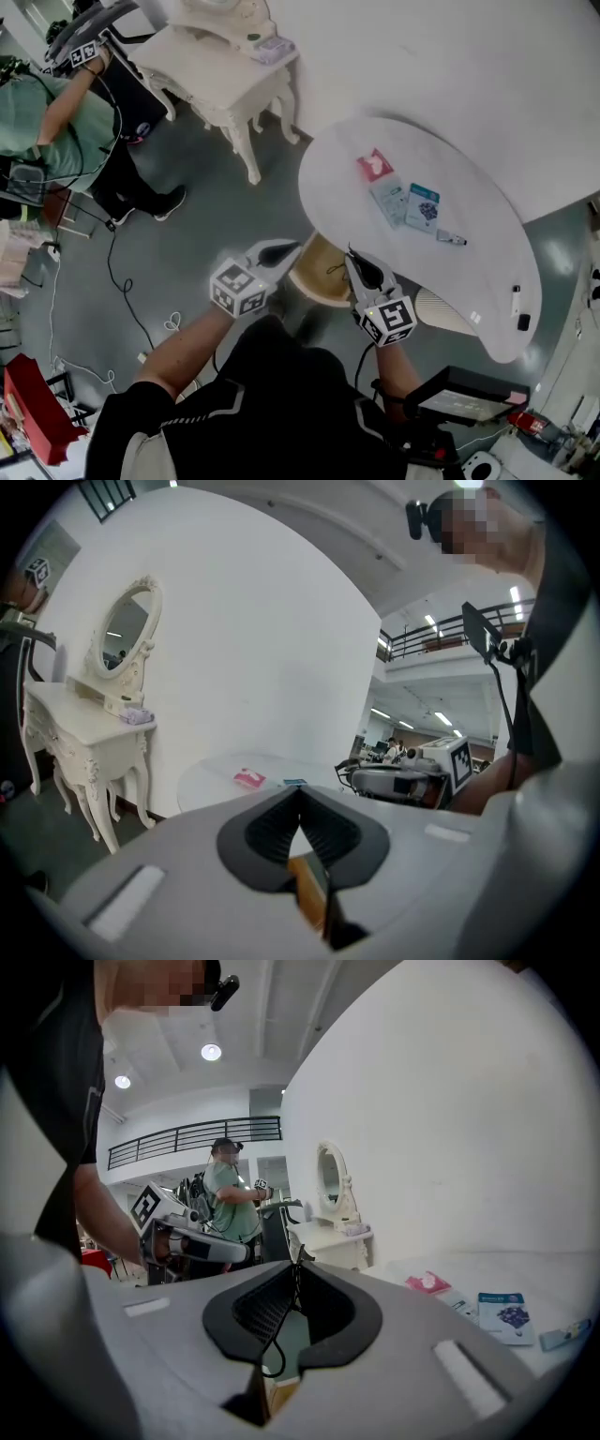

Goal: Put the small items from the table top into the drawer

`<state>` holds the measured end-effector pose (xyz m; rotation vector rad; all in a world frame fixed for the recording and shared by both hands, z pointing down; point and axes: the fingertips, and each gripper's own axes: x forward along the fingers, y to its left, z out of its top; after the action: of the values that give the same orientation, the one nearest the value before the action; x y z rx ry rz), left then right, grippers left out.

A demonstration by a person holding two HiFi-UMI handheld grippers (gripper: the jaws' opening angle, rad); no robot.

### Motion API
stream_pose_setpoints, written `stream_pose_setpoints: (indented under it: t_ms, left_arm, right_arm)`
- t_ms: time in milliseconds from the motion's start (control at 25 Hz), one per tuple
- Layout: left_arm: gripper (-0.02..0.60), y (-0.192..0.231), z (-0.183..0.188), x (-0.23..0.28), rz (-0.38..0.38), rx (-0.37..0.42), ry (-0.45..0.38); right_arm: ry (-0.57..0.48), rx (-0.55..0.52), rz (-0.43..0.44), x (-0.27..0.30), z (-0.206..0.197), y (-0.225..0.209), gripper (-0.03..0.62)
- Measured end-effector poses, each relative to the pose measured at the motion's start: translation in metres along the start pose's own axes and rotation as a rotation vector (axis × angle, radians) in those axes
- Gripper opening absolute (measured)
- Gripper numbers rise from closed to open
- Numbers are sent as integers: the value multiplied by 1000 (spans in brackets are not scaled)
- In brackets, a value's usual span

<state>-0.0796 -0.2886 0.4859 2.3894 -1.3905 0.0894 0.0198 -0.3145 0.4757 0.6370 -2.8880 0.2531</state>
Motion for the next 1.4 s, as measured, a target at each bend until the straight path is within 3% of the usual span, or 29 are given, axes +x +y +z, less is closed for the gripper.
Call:
stream_pose_setpoints:
  t_ms: [200,400,720,1040,1400]
  left_arm:
    - [2,17,-23,-17,28,4,79]
    - [2,20,-43,-15,3,-58,108]
    - [2,32,-81,-4,10,-75,213]
    - [2,48,-99,-3,23,-54,253]
    - [2,58,-123,18,7,-5,327]
  right_arm:
    - [70,-24,3,14,-31,12,29]
    - [158,-12,-22,20,-65,6,28]
    - [254,-40,-17,22,-99,12,28]
    - [371,-132,30,35,-137,19,28]
    - [487,-147,48,46,-178,16,28]
